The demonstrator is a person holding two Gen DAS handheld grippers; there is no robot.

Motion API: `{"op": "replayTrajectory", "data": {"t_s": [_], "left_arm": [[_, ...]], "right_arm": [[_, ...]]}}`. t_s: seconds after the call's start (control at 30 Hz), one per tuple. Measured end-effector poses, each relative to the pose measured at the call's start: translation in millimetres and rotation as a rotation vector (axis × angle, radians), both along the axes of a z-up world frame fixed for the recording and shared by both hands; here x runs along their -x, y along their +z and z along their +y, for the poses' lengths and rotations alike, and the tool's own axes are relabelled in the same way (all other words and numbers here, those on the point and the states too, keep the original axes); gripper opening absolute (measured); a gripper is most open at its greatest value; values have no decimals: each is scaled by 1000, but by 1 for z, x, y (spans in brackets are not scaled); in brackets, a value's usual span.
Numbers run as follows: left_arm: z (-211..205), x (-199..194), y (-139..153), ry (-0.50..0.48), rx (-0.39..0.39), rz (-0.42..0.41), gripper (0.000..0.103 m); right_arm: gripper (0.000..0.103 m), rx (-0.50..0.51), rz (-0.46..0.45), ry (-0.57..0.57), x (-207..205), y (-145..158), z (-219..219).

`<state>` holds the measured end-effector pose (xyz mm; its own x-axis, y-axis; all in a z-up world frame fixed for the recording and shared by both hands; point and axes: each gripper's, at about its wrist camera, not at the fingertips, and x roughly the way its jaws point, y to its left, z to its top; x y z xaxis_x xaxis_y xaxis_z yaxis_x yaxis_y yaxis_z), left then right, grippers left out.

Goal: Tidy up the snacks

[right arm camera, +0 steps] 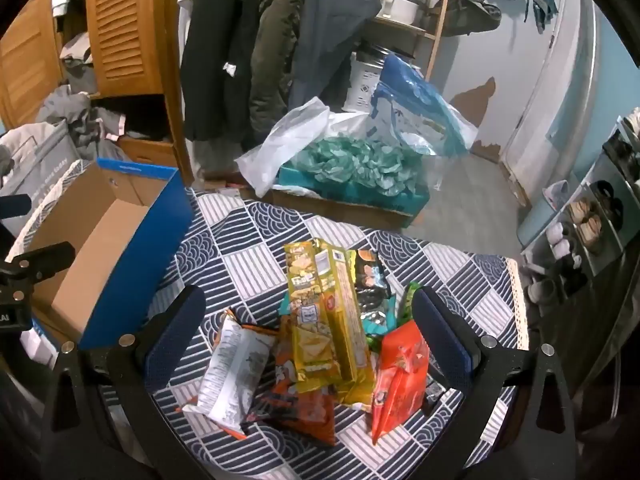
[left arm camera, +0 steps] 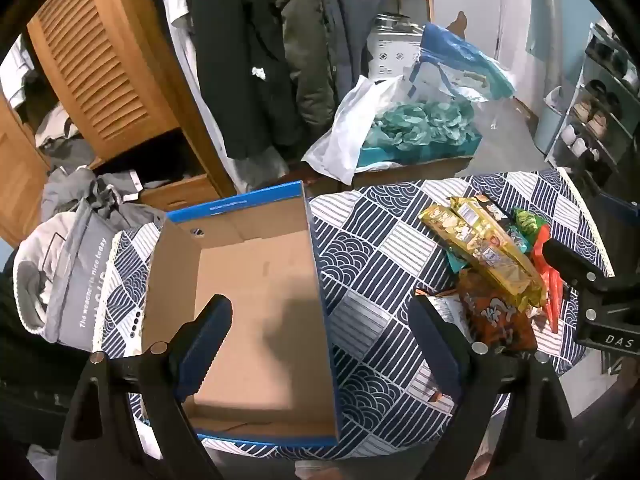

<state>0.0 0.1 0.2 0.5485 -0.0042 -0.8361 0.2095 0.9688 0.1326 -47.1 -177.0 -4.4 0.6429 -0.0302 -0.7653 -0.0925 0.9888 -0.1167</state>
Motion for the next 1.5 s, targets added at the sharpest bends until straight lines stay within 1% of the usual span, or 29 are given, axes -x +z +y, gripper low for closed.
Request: {"op": "replayTrajectory", "data": {"t_s": [0.3, 0.4, 0.43, 0.7, 1.5], "left_arm": [[-4, 9, 5, -17, 20, -27, 91], [-7, 15, 6, -27, 16, -49, 91], [-4, 9, 8, -31, 19, -42, 91], [-5, 10, 7, -37, 30, -40, 91], [-4, 13, 4, -33, 29, -36, 91]], "right_arm": [[101, -7, -5, 1, 1, 0, 0], [101, -9, -4, 1, 1, 0, 0], [101, -9, -3, 2, 1, 0, 0], [101, -9, -3, 4, 2, 1, 1], [101, -15, -1, 4, 3, 3, 4]]}}
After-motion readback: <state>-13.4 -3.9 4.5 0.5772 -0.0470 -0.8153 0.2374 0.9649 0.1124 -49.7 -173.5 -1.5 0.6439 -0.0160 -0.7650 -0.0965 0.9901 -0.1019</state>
